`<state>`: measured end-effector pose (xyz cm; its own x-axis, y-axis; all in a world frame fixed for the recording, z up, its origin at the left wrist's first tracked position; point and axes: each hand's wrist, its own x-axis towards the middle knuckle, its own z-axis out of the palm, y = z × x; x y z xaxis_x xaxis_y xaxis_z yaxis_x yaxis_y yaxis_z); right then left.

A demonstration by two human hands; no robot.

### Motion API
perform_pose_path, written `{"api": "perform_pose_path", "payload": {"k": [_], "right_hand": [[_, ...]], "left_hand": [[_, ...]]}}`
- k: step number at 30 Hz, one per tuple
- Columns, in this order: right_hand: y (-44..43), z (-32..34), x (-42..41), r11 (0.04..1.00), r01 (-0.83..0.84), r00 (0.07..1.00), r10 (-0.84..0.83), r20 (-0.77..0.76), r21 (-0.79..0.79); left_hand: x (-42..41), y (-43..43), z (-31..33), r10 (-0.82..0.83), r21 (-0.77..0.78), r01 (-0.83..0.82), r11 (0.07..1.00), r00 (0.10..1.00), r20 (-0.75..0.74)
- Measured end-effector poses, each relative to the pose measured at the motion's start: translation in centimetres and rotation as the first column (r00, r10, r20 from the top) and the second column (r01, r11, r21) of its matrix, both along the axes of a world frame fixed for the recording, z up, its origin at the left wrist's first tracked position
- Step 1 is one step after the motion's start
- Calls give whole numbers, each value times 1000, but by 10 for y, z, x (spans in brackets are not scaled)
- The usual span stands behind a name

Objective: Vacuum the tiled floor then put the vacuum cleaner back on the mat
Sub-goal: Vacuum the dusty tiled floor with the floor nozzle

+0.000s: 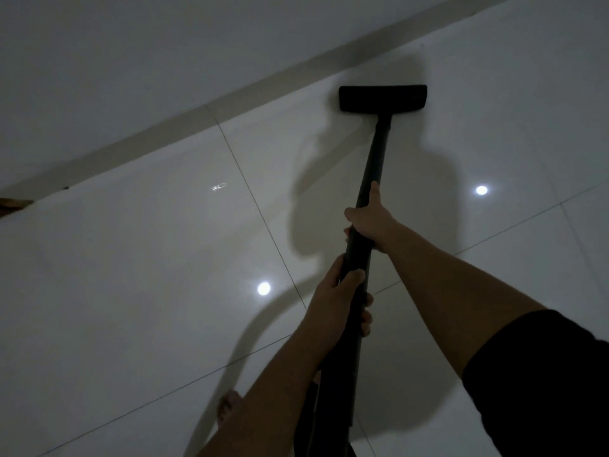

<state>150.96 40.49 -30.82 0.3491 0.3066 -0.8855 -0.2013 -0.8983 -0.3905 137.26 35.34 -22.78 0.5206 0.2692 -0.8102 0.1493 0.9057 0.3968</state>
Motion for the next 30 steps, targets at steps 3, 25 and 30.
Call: {"api": "perform_pose_path", "payload": {"k": [3, 25, 30], "right_hand": [[11, -4, -8, 1000, -5, 1000, 5, 3, 8], [-64, 28, -75, 943, 318, 939, -299, -170, 101], [-87, 34, -106, 920, 390, 894, -367, -257, 42]], "left_hand": [[-7, 9, -3, 23, 8, -22, 1000, 1000, -5], [-78, -22, 44, -283, 153, 310, 938, 943, -174], [-111, -34, 53, -316, 78, 329, 941, 937, -146]]}}
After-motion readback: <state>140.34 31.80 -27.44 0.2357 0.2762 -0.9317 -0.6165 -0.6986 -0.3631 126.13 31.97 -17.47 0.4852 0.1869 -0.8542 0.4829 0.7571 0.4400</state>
